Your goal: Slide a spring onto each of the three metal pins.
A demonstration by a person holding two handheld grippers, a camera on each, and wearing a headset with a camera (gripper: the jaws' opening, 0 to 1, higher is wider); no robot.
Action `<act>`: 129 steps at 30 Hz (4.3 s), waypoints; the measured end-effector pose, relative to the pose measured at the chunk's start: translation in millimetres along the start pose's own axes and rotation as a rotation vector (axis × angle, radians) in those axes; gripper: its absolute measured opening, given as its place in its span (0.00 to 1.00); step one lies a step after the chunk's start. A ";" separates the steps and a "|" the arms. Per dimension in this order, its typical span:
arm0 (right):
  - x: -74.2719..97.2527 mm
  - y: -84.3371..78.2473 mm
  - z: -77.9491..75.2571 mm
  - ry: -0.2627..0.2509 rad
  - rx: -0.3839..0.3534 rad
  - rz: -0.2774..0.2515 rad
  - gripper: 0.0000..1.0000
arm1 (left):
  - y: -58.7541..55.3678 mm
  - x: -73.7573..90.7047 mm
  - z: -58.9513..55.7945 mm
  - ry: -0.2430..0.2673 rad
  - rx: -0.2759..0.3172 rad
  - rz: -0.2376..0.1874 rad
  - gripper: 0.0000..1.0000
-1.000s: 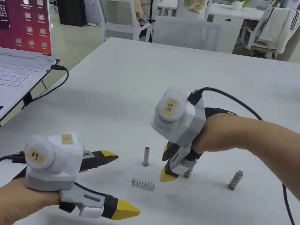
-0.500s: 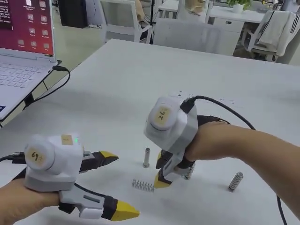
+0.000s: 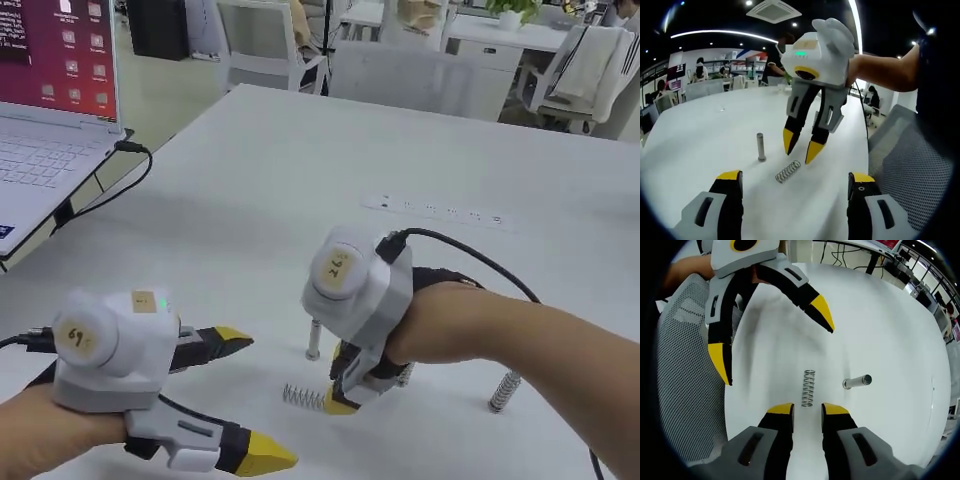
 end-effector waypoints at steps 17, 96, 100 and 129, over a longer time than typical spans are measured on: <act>-16.2 -2.9 -1.8 -0.005 -0.040 0.007 0.15 | -2.6 2.1 -0.9 -0.001 0.006 0.006 0.82; 30.0 12.8 26.7 0.015 0.112 -0.024 0.08 | 9.6 2.6 -8.3 -0.044 -0.095 -0.072 0.31; 31.6 14.5 28.5 0.021 0.128 -0.025 0.08 | 10.2 2.5 -9.7 -0.055 -0.103 -0.076 0.24; 33.8 16.5 30.7 0.033 0.207 -0.023 0.08 | 11.6 1.4 -14.3 -0.095 -0.130 -0.087 0.03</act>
Point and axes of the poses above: the centre of the closed fingertips' face, and the gripper's own axes: x roughly backward along the fingers, z roughly to its left, y roughly out of its top, the point moved 8 cm from there along x, roughly backward along the fingers, and after that the axes turned 2 degrees about -z, right-handed, at the moved point
